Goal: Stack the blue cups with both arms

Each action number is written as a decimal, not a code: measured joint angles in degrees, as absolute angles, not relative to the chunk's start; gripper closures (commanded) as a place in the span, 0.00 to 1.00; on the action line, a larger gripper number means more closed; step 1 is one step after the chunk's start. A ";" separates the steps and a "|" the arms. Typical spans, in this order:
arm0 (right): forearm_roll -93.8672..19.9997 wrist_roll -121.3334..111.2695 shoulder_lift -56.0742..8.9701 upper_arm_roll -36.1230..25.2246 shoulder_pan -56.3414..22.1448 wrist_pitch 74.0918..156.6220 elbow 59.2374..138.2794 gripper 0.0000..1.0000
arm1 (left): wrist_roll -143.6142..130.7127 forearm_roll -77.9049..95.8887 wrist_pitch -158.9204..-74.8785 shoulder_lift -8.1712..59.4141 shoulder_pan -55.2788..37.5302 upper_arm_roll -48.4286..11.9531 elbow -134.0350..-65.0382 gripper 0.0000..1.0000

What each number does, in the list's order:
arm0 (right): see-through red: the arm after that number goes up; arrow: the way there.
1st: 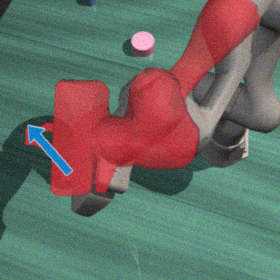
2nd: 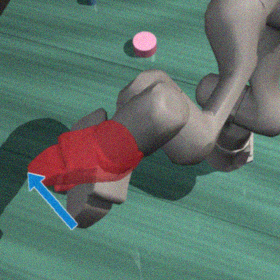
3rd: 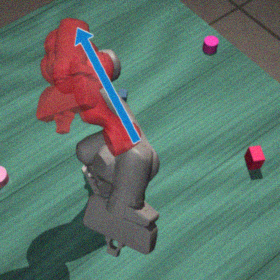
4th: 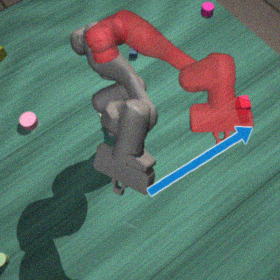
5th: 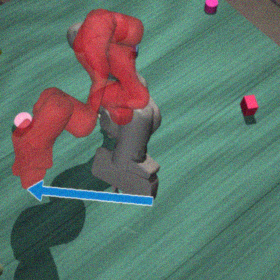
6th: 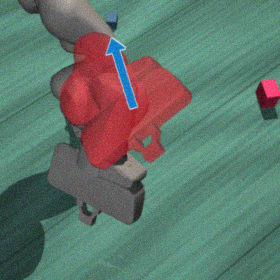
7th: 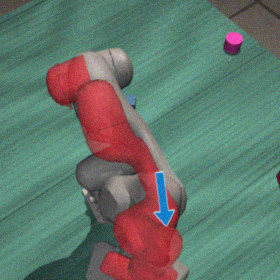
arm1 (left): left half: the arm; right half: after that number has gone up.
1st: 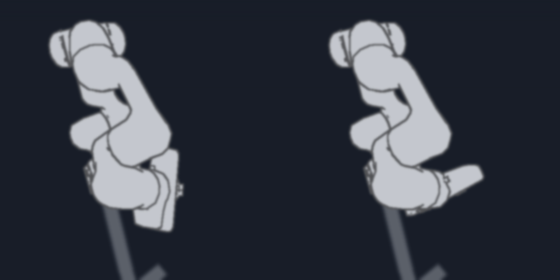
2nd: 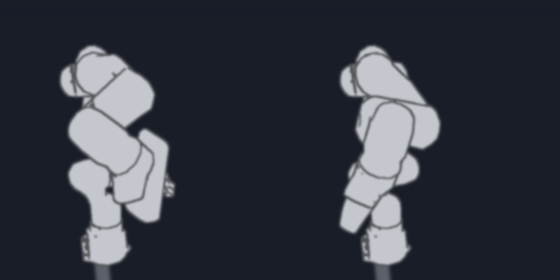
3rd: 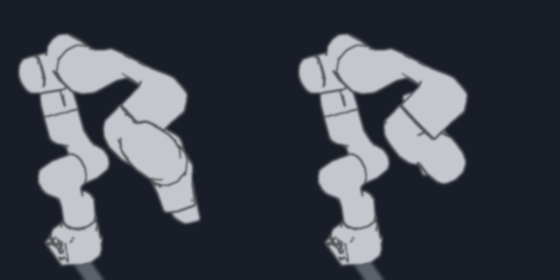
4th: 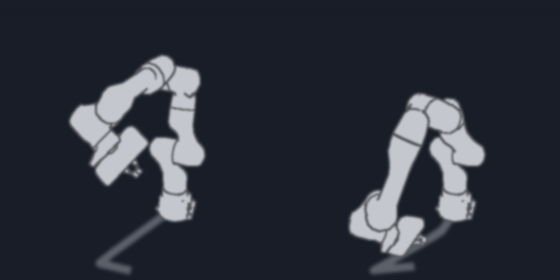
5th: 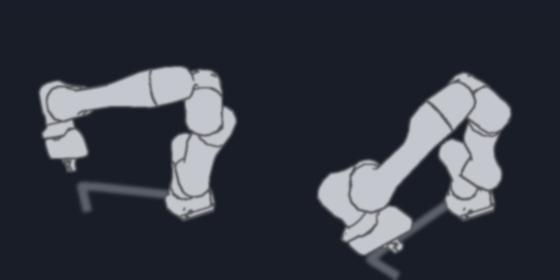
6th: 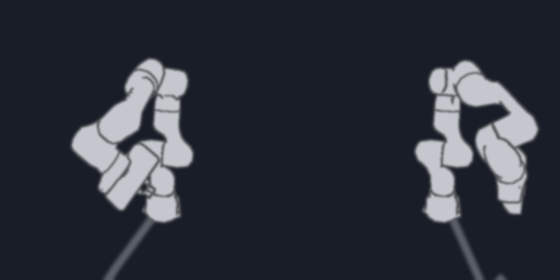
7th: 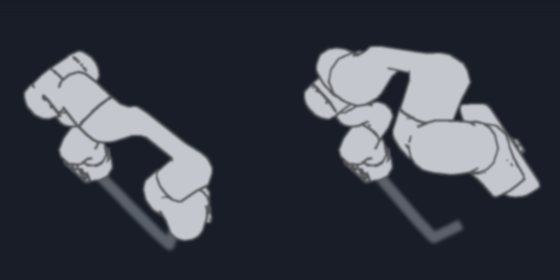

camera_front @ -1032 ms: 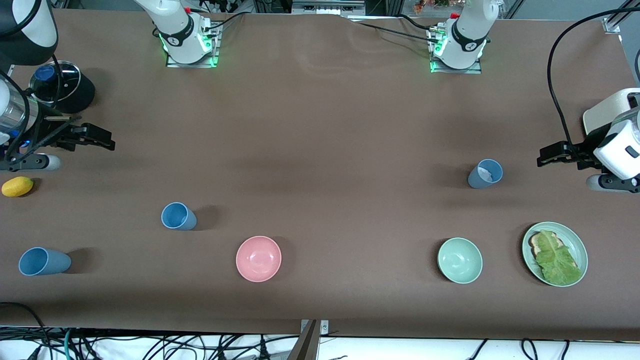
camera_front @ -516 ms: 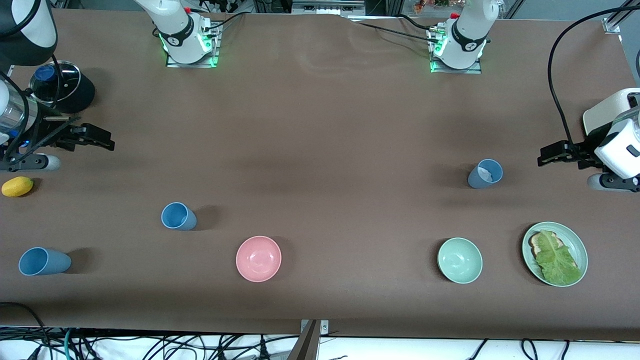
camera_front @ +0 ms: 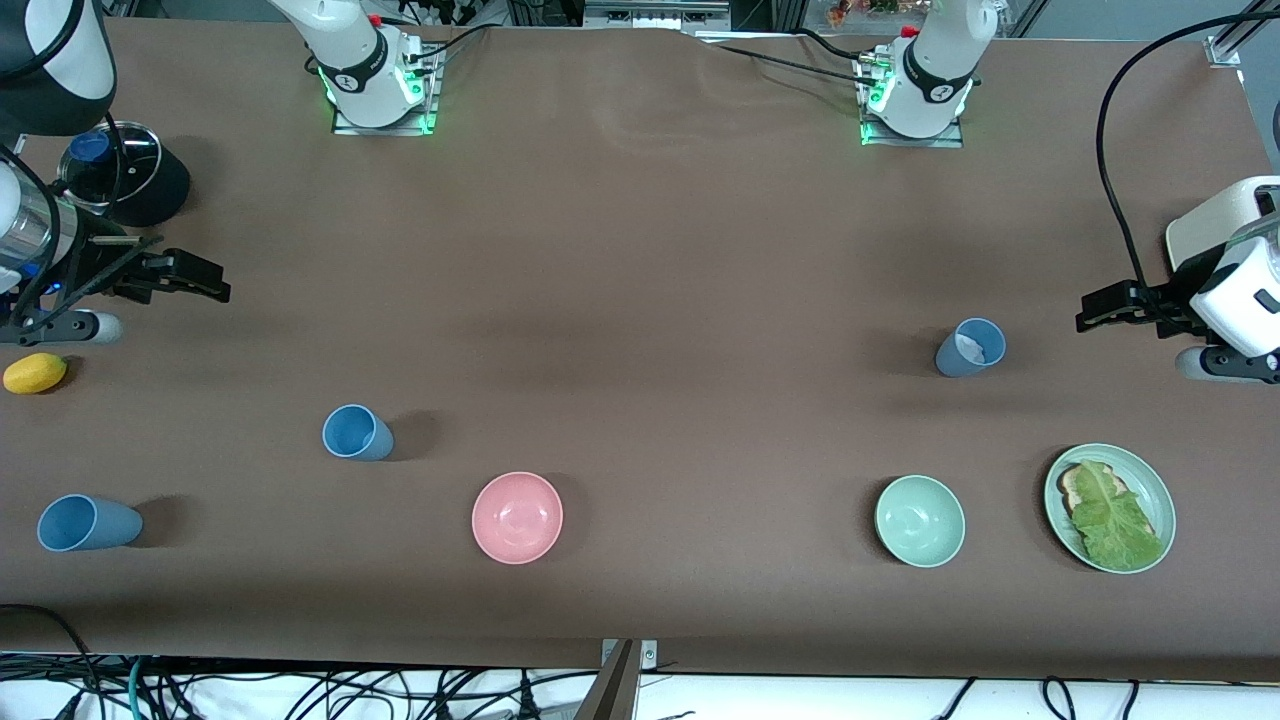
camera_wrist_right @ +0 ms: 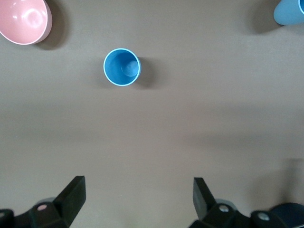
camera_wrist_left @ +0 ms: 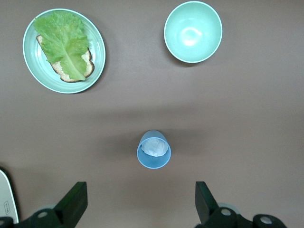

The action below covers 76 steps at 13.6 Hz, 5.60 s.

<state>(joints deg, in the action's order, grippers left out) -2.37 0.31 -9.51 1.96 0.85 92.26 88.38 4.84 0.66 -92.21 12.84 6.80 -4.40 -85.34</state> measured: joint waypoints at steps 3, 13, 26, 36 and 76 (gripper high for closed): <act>-2.37 0.31 -9.51 1.92 0.91 92.24 88.38 0.00 | 4.84 0.66 -92.20 12.84 6.80 -4.40 -85.34 0.00; -2.37 0.32 -9.51 1.92 0.91 92.24 88.38 0.00 | 4.84 0.65 -92.14 12.84 6.82 -4.36 -85.34 0.00; -2.37 0.32 -9.51 1.92 0.91 92.24 88.38 0.00 | 4.84 0.65 -92.13 12.84 6.82 -4.38 -85.34 0.00; -2.37 0.32 -9.67 1.92 0.91 93.47 88.38 0.00 | 4.84 -0.91 -99.44 12.60 7.80 -4.15 -92.99 0.00; -0.73 2.37 -41.75 2.18 -2.50 113.81 78.23 0.19 | -24.54 -1.12 -135.30 14.12 8.41 -21.91 -123.56 1.00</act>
